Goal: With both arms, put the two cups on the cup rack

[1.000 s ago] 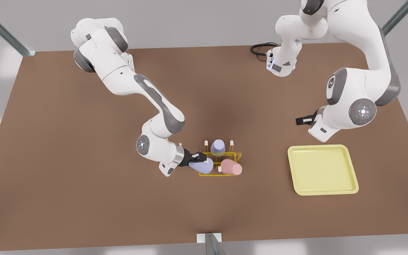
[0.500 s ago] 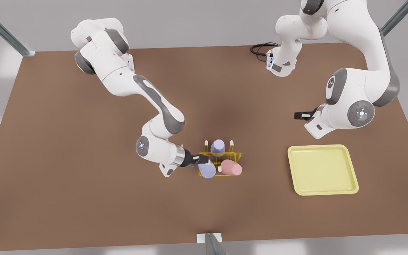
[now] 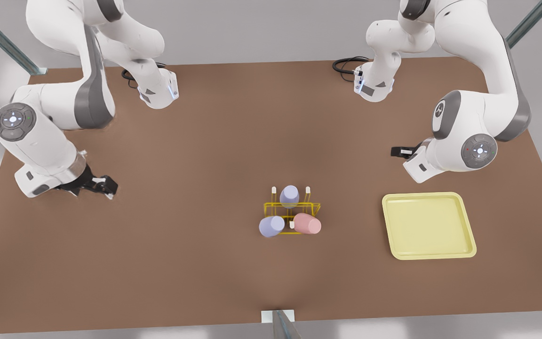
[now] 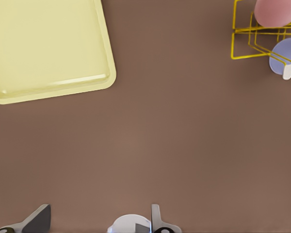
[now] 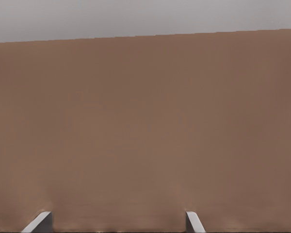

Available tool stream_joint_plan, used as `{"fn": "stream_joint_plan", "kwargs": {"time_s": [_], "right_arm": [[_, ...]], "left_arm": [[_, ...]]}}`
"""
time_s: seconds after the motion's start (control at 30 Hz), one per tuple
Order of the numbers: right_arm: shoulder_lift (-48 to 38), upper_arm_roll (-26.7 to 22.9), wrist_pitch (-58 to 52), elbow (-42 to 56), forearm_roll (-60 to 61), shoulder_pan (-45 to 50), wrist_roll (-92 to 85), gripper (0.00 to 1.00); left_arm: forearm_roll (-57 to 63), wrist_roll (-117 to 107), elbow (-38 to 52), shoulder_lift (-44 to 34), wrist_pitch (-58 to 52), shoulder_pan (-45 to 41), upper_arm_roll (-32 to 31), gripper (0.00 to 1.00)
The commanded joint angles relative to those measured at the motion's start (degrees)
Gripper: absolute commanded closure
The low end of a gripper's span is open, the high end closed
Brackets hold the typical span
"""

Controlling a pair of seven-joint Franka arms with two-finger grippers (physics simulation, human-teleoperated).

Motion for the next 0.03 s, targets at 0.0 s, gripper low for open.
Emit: {"fn": "stream_joint_plan", "kwargs": {"time_s": [0.0], "right_arm": [[-3.29,-1.22,-9.09,-3.48,2.29,0.09,-9.81,0.00]], "left_arm": [[0.03,2.92,0.03,-0.09,-0.62,-0.05,-0.08,0.00]]}}
